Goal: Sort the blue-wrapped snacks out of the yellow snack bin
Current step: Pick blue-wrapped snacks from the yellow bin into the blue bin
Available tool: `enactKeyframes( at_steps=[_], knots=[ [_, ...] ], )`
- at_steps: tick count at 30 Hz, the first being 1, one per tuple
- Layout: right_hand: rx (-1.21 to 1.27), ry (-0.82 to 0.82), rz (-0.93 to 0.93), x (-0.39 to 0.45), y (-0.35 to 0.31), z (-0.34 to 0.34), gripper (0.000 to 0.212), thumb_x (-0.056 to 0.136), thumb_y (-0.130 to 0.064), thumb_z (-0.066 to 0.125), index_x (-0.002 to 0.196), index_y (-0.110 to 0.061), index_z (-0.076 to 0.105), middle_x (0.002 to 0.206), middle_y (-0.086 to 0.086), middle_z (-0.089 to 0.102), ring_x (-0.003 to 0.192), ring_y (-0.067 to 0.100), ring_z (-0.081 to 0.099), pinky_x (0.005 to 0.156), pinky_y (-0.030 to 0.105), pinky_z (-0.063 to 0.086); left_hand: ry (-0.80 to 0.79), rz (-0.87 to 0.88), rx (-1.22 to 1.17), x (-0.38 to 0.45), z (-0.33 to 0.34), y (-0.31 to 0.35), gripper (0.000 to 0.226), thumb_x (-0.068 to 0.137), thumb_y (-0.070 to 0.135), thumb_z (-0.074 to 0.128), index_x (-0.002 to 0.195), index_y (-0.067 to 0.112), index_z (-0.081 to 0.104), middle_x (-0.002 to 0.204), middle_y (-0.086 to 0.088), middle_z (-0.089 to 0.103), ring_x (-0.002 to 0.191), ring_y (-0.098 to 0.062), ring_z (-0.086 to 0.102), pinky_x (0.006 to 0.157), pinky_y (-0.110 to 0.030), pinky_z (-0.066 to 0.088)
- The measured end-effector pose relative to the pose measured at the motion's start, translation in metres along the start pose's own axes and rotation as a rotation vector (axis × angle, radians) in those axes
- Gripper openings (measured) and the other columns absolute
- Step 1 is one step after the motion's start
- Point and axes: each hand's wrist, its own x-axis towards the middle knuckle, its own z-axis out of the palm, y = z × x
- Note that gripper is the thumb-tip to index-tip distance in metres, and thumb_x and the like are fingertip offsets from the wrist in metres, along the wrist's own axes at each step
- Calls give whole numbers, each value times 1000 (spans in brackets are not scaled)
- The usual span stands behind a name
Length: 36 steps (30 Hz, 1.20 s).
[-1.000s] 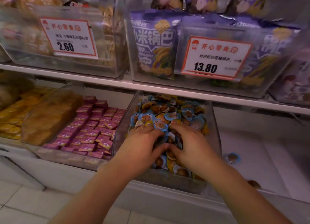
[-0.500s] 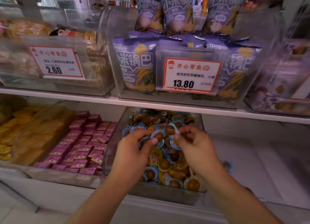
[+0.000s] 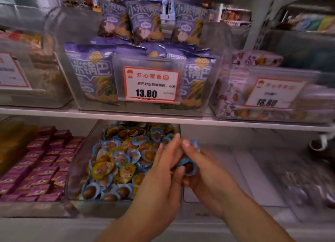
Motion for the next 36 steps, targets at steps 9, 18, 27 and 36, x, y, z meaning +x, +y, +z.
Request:
enactKeyframes(
  at_steps=[9,18,27,36],
  knots=[
    [-292,312,-37,19,-8,-84,20,90,-3,66,104,-17,68,97,14,72,92,30,71,75,49,60,28,60,330,23,-37,-25,32,96,26,53,125,25,67,137,15,58,129,-2,51,105,-27,44],
    [-770,377,-338,49,-9,-98,32,90,1,58,91,-26,74,92,-11,73,83,-8,65,74,3,45,-36,-1,733,14,-83,-66,35,90,36,49,116,26,71,126,6,64,115,-19,62,94,-41,52],
    [-1259,-20,-770,38,18,-2,30,91,-19,56,119,-20,68,112,-6,64,105,9,58,92,20,47,-129,-175,794,-4,-118,-75,55,73,5,80,126,16,67,133,-8,63,116,-33,63,98,-44,51],
    [-1938,-244,-601,65,50,31,80,89,-26,56,156,-33,11,155,-5,28,137,27,30,110,45,34,-75,-124,886,-10,-114,-82,37,87,39,65,121,26,67,120,0,64,104,-30,63,87,-44,50]
  ],
)
